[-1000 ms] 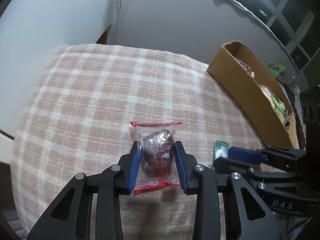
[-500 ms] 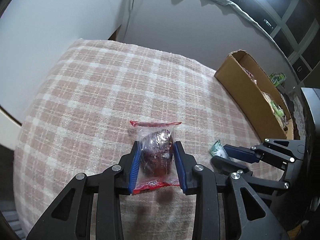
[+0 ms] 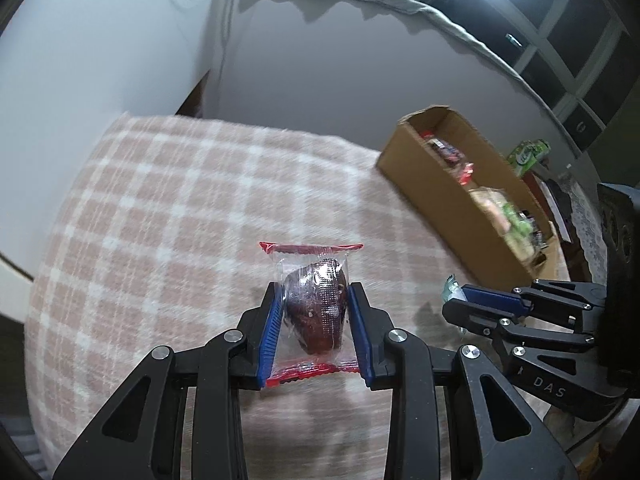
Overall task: Organize snacks
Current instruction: 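Carry the dried-fruit bag and green mint over the box with both tools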
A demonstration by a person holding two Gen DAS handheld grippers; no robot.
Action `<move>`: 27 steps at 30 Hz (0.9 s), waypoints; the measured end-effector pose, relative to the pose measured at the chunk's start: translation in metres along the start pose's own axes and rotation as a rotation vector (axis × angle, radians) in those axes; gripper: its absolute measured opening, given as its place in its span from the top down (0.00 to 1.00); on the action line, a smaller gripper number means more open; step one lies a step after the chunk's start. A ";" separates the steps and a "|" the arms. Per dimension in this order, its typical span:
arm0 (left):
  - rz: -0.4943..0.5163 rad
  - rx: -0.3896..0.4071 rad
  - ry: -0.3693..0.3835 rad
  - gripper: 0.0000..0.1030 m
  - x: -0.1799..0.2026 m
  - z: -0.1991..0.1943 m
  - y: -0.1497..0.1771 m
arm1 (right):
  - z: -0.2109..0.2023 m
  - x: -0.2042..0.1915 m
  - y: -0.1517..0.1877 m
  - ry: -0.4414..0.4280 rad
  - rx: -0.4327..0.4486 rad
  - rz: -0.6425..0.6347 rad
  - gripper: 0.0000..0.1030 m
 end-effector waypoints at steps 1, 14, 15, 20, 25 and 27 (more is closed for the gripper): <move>0.012 0.005 0.004 0.70 0.006 0.000 -0.005 | -0.007 0.004 -0.002 -0.003 0.013 0.007 0.81; 0.153 0.089 0.066 0.70 0.077 -0.001 -0.073 | -0.069 0.054 -0.029 0.026 0.155 0.070 0.81; 0.161 0.093 0.073 0.70 0.083 0.000 -0.078 | -0.072 0.060 -0.030 0.032 0.161 0.080 0.81; 0.200 0.100 0.108 0.70 0.112 0.011 -0.094 | -0.084 0.094 -0.035 0.065 0.180 0.131 0.81; 0.227 0.085 0.130 0.70 0.132 0.026 -0.102 | -0.090 0.122 -0.036 0.095 0.188 0.173 0.81; 0.235 0.081 0.133 0.70 0.138 0.029 -0.105 | -0.094 0.130 -0.033 0.095 0.188 0.193 0.81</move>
Point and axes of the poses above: each gripper's, at about its wrist camera, not at the fingertips, and z roughly the way its jaws point, x to its right, y to its underside, the point moved 5 cm from there along z, roughly the way its jaws point, and after that the axes turned 9 degrees about z, right-handed, at the moved point
